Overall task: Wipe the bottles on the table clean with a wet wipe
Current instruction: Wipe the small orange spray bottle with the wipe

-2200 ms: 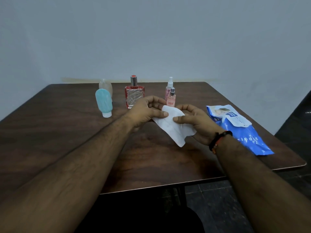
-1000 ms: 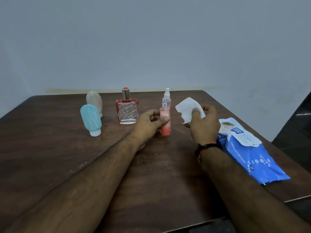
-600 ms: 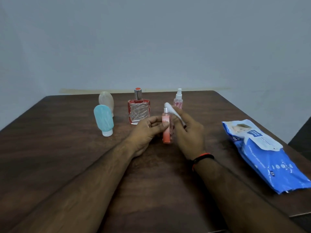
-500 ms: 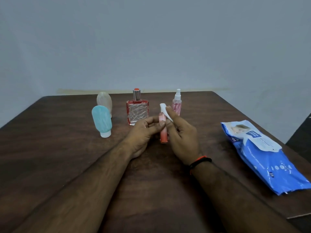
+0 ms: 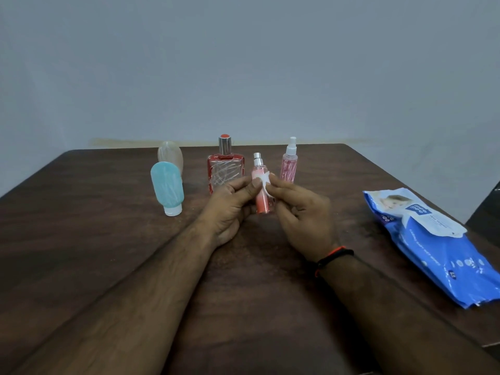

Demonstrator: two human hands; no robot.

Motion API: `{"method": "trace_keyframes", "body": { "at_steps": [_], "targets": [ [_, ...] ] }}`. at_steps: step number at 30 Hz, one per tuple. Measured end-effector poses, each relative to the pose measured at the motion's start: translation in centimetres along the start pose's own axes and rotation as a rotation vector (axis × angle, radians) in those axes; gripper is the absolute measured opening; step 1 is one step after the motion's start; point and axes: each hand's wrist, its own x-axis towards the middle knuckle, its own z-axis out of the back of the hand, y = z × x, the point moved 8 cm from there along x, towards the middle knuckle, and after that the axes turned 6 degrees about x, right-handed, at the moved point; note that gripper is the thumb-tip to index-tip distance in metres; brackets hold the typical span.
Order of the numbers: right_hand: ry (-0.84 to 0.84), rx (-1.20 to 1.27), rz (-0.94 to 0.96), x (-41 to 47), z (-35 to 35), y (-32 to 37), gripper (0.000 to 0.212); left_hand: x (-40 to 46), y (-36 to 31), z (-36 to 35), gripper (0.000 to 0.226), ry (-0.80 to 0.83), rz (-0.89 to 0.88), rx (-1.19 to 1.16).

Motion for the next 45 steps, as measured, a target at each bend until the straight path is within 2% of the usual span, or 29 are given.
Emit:
{"method": "trace_keyframes", "body": {
  "at_steps": [6,11,13,17,21,26,29,32,37,40,45],
  "targets": [
    [-0.004,-0.039,0.154,-0.2,0.8,1.8,0.024,-0.2,-0.7,0.7,0.036,-0.053,0.000,-0.005],
    [-0.252,-0.014,0.011,0.2,3.4,-0.2,0.032,-0.6,-0.4,0.0,0.030,0.009,0.033,0.041],
    [-0.213,-0.050,-0.002,0.4,3.0,-0.5,0.036,-0.7,-0.3,-0.3,0.028,0.037,0.044,0.075],
    [-0.020,-0.038,0.059,0.6,0.6,0.5,0.038,-0.9,-0.2,-1.2,0.027,0.095,0.035,0.074],
    [0.085,-0.061,0.128,0.3,-0.4,1.5,0.039,-1.0,-0.3,-0.9,0.024,0.067,0.002,0.056],
    [0.028,-0.208,0.226,-0.2,0.1,2.3,0.030,-0.8,-0.8,0.0,0.028,-0.021,-0.048,0.057],
    [-0.090,-0.181,0.185,-0.2,1.4,2.0,0.027,-0.8,-0.6,0.7,0.039,-0.089,-0.038,0.067],
    [-0.173,-0.192,0.156,0.1,2.3,1.5,0.030,-0.8,-0.4,0.5,0.049,-0.080,-0.030,0.107],
    [0.027,-0.176,0.229,0.3,-0.5,1.4,0.035,-1.0,-0.5,0.1,0.026,-0.024,-0.042,0.161],
    [0.066,-0.204,0.264,0.3,-1.0,1.5,0.032,-1.1,-0.4,0.2,0.037,-0.039,-0.027,0.139],
    [0.041,-0.180,0.256,0.1,-0.2,2.1,0.032,-1.0,-0.7,0.5,0.045,-0.074,-0.028,0.081]
  ]
}}
